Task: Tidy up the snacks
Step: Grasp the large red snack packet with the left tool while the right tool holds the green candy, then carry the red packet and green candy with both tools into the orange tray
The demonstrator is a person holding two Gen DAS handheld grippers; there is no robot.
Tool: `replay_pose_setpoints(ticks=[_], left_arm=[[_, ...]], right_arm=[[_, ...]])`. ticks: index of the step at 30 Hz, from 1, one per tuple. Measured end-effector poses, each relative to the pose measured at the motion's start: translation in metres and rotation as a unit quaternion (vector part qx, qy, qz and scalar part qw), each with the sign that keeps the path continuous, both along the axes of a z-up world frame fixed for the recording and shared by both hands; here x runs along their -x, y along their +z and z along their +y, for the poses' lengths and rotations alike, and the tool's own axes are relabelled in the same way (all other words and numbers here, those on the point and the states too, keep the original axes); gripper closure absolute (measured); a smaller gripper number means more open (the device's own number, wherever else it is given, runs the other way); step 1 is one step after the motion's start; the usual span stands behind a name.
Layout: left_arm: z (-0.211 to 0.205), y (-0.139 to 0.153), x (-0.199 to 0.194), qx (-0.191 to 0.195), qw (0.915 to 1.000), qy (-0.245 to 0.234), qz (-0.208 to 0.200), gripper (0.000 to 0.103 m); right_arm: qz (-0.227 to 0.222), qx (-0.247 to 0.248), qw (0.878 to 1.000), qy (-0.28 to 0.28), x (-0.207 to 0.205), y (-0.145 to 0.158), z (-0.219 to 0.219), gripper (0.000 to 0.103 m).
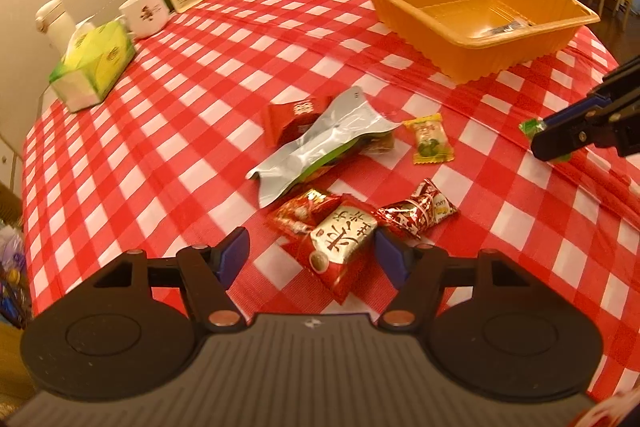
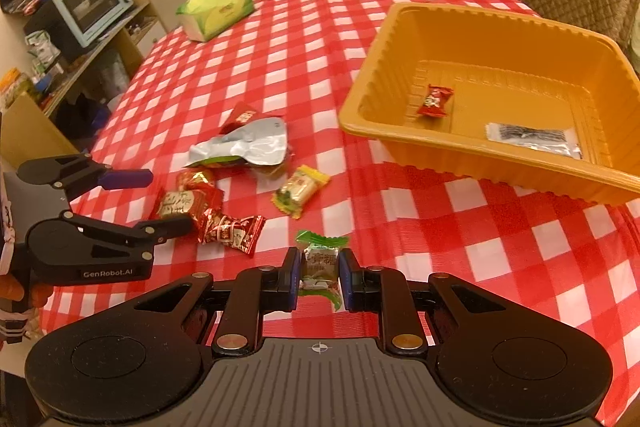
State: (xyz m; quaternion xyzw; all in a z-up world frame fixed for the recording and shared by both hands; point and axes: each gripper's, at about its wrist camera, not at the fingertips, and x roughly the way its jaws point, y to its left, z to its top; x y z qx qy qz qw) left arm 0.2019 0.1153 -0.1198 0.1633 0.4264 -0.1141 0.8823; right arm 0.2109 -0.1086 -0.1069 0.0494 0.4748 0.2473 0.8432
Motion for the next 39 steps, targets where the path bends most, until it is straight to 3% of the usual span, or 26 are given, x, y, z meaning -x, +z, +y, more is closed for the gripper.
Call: replay_pose_setpoints(ticks=[5, 8, 10, 15, 28, 39], left_arm=[[-0.01, 0.0, 0.0, -0.004, 0.9997, -0.024, 0.001, 0.037], [-0.015, -0.001, -0.001, 0.006, 0.9994, -0.032, 0.011, 0.047], [-0.017, -0.003, -0.001, 0.009, 0.9993, -0.031, 0.019, 0.059], [-0.02, -0.005, 0.0, 0.018, 0.999, -0.021, 0.034, 0.075], [-0.01, 0.004, 0.016, 0.052, 0.9964, 0.04, 0.053, 0.08], [-0.018, 0.052, 0.03, 0.108, 0.9901, 0.087, 0.02, 0.08]], right_arm=[[0.004, -0.001, 1.0, -0.005, -0.003, -0.001, -0.005, 0.082], [0.005, -0.001, 1.0, -0.006, -0.003, -0.001, -0.007, 0.082], [0.006, -0.002, 1.0, -0.006, -0.002, -0.001, -0.009, 0.082], [0.006, -0.003, 1.0, -0.009, 0.0, -0.001, -0.015, 0.082], [0.002, -0.013, 1.0, -0.006, 0.008, 0.004, -0.032, 0.082], [-0.01, -0.032, 0.999, 0.003, 0.007, 0.019, -0.062, 0.082]])
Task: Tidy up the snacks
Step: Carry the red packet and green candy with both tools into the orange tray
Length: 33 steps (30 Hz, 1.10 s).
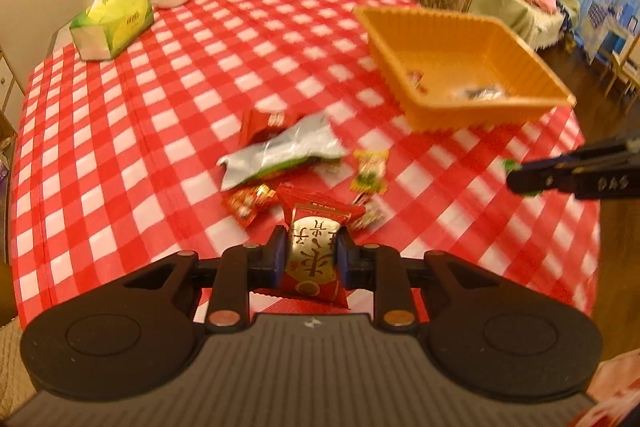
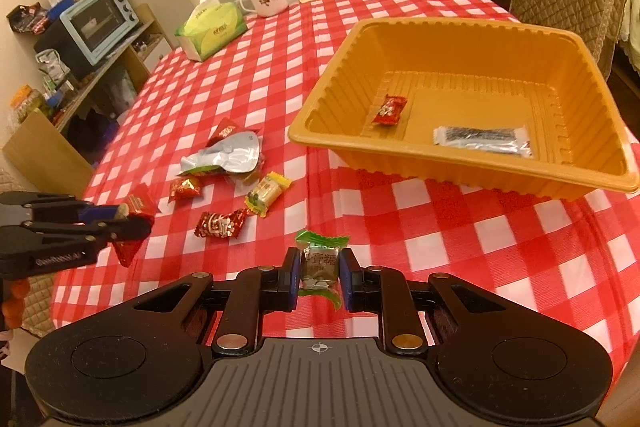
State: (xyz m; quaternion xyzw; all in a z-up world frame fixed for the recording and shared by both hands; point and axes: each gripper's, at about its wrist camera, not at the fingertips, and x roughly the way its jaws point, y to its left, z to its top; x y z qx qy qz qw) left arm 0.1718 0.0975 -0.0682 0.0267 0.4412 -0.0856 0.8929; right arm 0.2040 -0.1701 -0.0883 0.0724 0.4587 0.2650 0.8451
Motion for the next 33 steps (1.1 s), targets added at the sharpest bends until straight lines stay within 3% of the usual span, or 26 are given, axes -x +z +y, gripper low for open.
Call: replay_pose_setpoints(ticks=[9, 19, 33], left_arm=[[-0.055, 0.034, -0.024, 0.025, 0.999, -0.017, -0.034, 0.08], [-0.13, 0.049, -0.089, 0.03, 0.9963, -0.052, -0.062, 0.08], [-0.202, 0.024, -0.182, 0.012, 0.9968, -0.063, -0.049, 0.08]], right_arm=[[-0.018, -0.013, 1.0, -0.017, -0.016, 0.023, -0.049, 0.082], [-0.053, -0.015, 0.997, -0.061, -0.061, 0.044, -0.114, 0.082], [-0.058, -0.017, 0.995, -0.079, -0.125, 0.035, -0.152, 0.082]])
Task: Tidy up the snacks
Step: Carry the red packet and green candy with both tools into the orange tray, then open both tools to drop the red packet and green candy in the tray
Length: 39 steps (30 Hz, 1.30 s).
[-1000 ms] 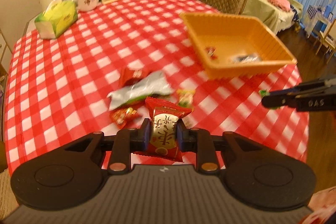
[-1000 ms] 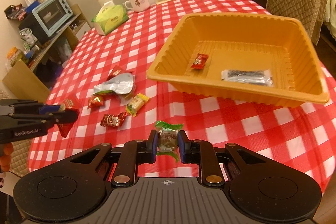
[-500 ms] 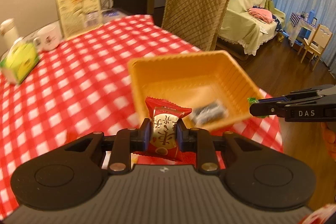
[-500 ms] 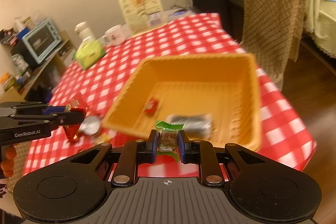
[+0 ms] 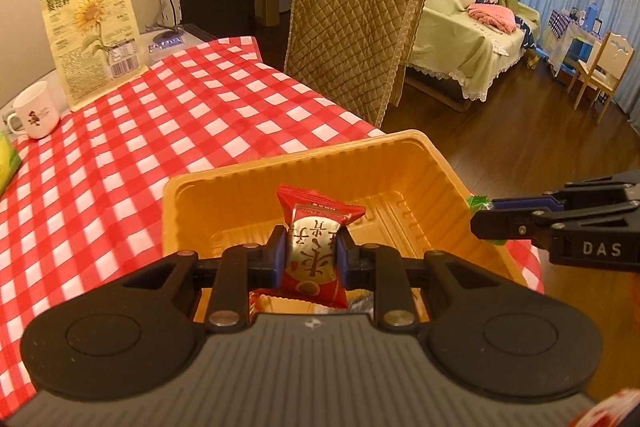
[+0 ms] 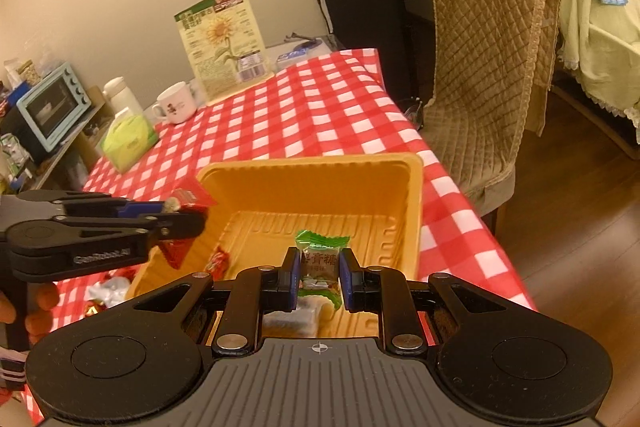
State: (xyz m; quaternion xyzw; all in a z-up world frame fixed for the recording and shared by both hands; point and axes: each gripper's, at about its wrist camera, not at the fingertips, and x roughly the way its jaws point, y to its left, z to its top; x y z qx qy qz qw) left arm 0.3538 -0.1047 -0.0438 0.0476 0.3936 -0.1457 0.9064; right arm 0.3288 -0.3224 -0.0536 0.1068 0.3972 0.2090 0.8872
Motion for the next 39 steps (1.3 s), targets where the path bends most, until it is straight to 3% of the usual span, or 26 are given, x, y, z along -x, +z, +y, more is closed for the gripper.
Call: replay_pose_setpoints(ticks=[15, 19, 39], left_arm=[[-0.018, -0.036, -0.042, -0.011, 0.9989, 0.025, 0.038, 0.079], [-0.019, -0.035, -0.042, -0.015, 0.9988, 0.03, 0.036, 0.071], [0.011, -0.015, -0.018, 0.0, 0.9967, 0.076, 0.029, 0.063]], right_arm=[[0.012, -0.003, 1.0, 0.003, -0.03, -0.013, -0.014, 0.082], [0.012, -0.006, 1.0, 0.004, -0.034, -0.013, -0.014, 0.082], [0.021, 0.007, 0.999, 0.034, -0.059, -0.032, 0.015, 0.082]])
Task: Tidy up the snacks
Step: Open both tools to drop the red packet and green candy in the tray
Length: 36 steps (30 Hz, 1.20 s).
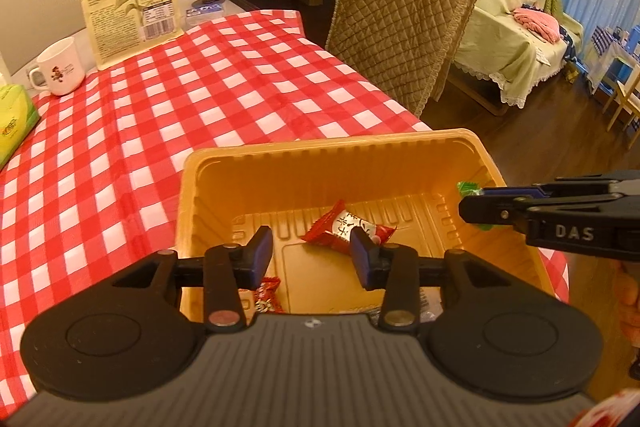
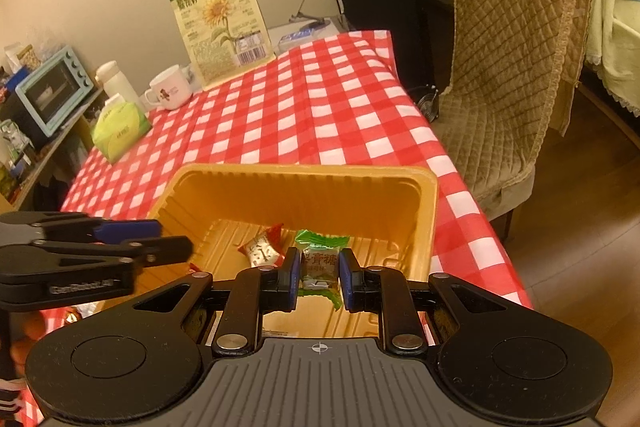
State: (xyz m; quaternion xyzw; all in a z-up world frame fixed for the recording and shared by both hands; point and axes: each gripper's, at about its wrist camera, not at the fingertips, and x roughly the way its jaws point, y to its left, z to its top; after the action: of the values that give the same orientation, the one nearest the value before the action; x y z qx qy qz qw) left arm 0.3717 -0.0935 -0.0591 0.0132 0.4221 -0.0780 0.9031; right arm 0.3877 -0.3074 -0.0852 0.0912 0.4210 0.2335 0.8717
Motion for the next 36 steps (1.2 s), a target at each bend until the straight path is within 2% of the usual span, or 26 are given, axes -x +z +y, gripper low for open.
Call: replay_pose_setpoints(ticks=[2, 5, 6, 7, 9, 14, 18, 21, 24, 36], left_arm=[[0.003, 0.001, 0.002, 0.0, 1.0, 0.005, 0.0, 0.061], [0.006, 0.003, 0.005, -0.002, 0.9999, 0.014, -0.001, 0.048], [0.006, 0.004, 0.007, -0.002, 0.9999, 0.017, -0.003, 0.045], [0.006, 0.005, 0.008, -0.002, 0.9998, 0.018, -0.004, 0.045], [0.006, 0.007, 0.009, -0.001, 0.9998, 0.019, -0.005, 0.042], [0.003, 0.012, 0.014, 0.0, 0.9997, 0.021, -0.011, 0.031], [0.002, 0.019, 0.018, 0.003, 0.9995, 0.026, -0.018, 0.023], [0.002, 0.025, 0.023, 0.003, 0.9993, 0.028, -0.024, 0.022], [0.002, 0.03, 0.029, 0.005, 0.999, 0.033, -0.029, 0.016], [0.008, 0.057, 0.075, 0.024, 0.9971, 0.044, -0.058, 0.014]], right_arm=[[0.005, 0.0, 1.0, -0.002, -0.003, -0.003, 0.001, 0.082], [0.009, 0.0, 1.0, -0.006, -0.004, -0.005, 0.002, 0.078], [0.008, 0.001, 1.0, -0.007, -0.005, -0.004, 0.002, 0.067], [0.004, 0.0, 1.0, -0.01, -0.004, -0.003, 0.001, 0.051], [-0.007, -0.01, 1.0, -0.017, -0.002, 0.001, -0.002, 0.04], [-0.015, -0.01, 1.0, -0.011, 0.001, 0.01, -0.004, 0.036], [-0.02, -0.009, 1.0, -0.011, 0.008, 0.015, -0.006, 0.025], [-0.021, -0.009, 1.0, -0.008, 0.012, 0.019, -0.009, 0.021], [-0.024, -0.006, 1.0, -0.01, 0.018, 0.023, -0.01, 0.018], [-0.032, -0.014, 0.999, -0.01, 0.046, 0.04, -0.02, 0.013]])
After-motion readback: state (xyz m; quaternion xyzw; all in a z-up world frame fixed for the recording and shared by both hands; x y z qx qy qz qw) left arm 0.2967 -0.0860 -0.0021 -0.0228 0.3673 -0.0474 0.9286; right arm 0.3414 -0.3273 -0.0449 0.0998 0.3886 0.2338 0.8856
